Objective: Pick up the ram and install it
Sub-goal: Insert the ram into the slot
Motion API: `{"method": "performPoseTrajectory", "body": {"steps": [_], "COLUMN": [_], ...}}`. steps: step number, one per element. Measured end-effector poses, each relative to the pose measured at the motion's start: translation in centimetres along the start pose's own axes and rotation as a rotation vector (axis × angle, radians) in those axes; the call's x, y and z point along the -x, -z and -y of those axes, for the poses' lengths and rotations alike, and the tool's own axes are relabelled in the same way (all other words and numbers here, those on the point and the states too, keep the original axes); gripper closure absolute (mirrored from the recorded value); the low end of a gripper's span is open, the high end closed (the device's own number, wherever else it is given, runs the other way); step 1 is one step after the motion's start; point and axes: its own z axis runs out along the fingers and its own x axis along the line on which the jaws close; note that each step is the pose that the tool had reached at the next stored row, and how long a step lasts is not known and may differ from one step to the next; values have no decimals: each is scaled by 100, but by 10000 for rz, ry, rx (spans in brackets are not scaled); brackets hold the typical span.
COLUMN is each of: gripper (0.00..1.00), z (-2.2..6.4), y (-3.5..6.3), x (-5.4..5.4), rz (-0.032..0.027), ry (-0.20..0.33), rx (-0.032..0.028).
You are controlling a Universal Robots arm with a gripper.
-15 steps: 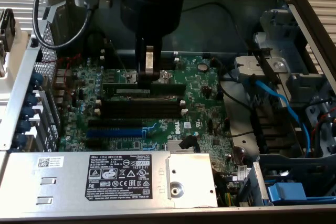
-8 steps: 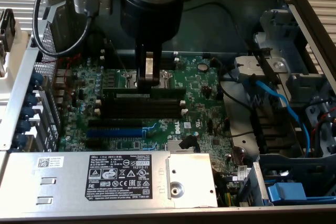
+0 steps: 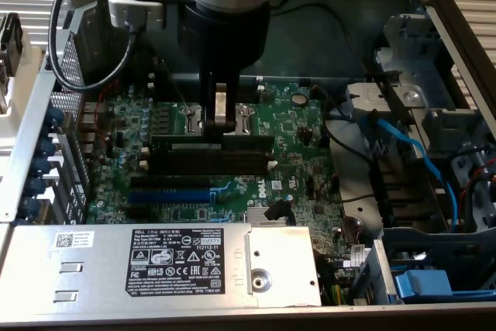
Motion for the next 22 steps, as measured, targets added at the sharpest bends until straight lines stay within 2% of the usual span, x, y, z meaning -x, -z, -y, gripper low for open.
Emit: {"method": "performPoseTrajectory", "body": {"steps": [22], "gripper": [88], "z": [-27], "y": [-104], "x": [-2], "rz": [-10], "ry": [139], "rx": [8]}}
